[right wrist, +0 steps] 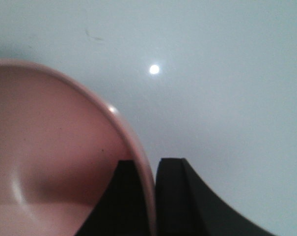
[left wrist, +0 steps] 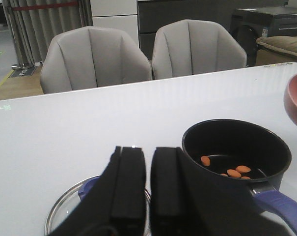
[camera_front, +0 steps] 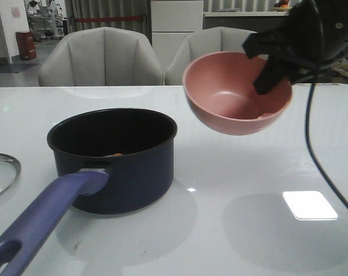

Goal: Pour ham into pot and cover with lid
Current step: 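Carry the empty bowl back and set it on the table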

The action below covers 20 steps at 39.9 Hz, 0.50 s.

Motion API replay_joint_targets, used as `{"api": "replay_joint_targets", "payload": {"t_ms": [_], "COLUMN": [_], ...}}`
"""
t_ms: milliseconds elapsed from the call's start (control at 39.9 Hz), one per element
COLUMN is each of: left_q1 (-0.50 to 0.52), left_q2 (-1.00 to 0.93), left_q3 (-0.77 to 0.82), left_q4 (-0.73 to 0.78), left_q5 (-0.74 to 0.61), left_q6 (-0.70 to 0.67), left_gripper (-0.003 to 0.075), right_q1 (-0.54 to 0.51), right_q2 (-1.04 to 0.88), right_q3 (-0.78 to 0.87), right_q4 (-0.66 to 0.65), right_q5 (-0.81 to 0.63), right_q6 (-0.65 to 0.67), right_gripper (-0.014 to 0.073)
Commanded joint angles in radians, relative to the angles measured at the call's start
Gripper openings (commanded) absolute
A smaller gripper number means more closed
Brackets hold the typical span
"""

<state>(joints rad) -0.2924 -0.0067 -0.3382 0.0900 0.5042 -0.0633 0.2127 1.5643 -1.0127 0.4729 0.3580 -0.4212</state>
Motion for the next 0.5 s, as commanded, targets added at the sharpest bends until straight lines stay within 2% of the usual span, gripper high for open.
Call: {"api": "replay_joint_targets", "payload": {"t_ms": [0, 151, 351, 477], "left_q1": [-0.008, -0.008, -0.008, -0.008], "left_q2": [-0.016, -0.016, -0.016, -0.016], "left_q3": [-0.022, -0.022, -0.022, -0.021], "left_q4": [0.0, 0.0, 0.0, 0.0], "left_q5": [-0.076, -0.076, -0.076, -0.073], "left_q6": [-0.001, -0.001, -0.001, -0.001], "left_gripper": [0.0124, 0.0124, 0.0124, 0.0124], "right_q1": [-0.07, -0.154, -0.197, -0.197], "right_q2": [-0.02, 0.037, 0.111, 0.141], "right_q3": [-0.029, -0.029, -0.029, -0.046], "right_q4": [0.002, 0.002, 0.002, 0.002], "right_q5": [0.07, 0.189, 0.227, 0.232], "right_q6": [0.034, 0.071, 0.071, 0.071], "right_gripper": [0.0136, 0.0136, 0.0143, 0.0228]}}
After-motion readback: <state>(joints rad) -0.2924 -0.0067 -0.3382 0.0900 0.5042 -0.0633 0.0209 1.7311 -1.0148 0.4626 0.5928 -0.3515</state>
